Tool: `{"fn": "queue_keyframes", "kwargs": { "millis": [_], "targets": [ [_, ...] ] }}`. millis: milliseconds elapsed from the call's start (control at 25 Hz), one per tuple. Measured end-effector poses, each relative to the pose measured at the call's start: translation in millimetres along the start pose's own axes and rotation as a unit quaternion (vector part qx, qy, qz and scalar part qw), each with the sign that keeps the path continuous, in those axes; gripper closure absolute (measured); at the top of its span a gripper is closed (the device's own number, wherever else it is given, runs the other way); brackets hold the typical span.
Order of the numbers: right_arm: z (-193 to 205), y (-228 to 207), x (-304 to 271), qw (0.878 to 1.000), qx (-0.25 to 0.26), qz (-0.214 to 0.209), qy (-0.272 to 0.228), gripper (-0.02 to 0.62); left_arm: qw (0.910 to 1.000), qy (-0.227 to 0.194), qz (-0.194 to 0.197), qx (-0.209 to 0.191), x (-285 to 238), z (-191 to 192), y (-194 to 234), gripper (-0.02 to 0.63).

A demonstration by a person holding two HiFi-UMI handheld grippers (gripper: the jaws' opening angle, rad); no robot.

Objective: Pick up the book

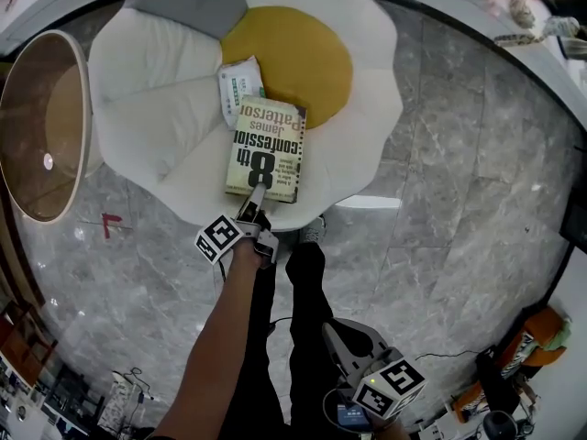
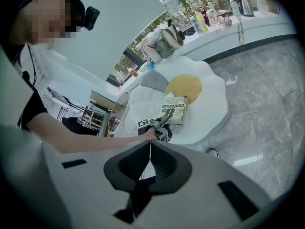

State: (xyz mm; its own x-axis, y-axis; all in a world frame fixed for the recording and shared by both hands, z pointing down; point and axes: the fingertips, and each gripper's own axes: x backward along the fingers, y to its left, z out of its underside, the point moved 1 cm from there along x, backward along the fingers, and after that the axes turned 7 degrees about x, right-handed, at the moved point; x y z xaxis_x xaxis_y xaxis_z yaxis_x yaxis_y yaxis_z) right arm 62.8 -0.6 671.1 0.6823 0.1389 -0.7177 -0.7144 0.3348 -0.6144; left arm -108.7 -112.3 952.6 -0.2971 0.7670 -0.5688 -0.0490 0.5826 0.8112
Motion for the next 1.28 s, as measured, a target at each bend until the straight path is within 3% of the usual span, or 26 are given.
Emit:
{"fn": "queue_keyframes", "kwargs": {
  "millis": [240, 440, 720, 1000, 1280],
  "targets": [
    [-14.4, 12.7, 12.0, 1.0, 0.018, -0.006, -0.01, 0.577, 0.9997, 0.009, 0.019, 0.008, 22.7, 14.9, -23.4, 0.423],
    [-34.5, 27.5, 29.2, 0.999, 0.035, -0.01, -0.028, 0.577, 0.999, 0.021, 0.036, -0.014, 45.8, 22.5, -57.7, 0.423],
    [-50.0, 37.9, 56.7, 0.997, 0.051, -0.01, -0.05, 0.577, 0.9954, 0.029, 0.088, -0.023, 75.5, 29.1, -119.1, 0.423],
    [-75.7, 43.6, 98.2, 0.995, 0.066, 0.0, -0.08, 0.577, 0.985, 0.018, 0.165, 0.047, 108.5, 48.8, -206.2, 0.423],
    [-119.1, 56.1, 142.6, 0.987, 0.102, 0.0, -0.122, 0.577, 0.9784, 0.015, 0.2, 0.051, 149.4, 66.4, -279.5, 0.423]
  ]
}}
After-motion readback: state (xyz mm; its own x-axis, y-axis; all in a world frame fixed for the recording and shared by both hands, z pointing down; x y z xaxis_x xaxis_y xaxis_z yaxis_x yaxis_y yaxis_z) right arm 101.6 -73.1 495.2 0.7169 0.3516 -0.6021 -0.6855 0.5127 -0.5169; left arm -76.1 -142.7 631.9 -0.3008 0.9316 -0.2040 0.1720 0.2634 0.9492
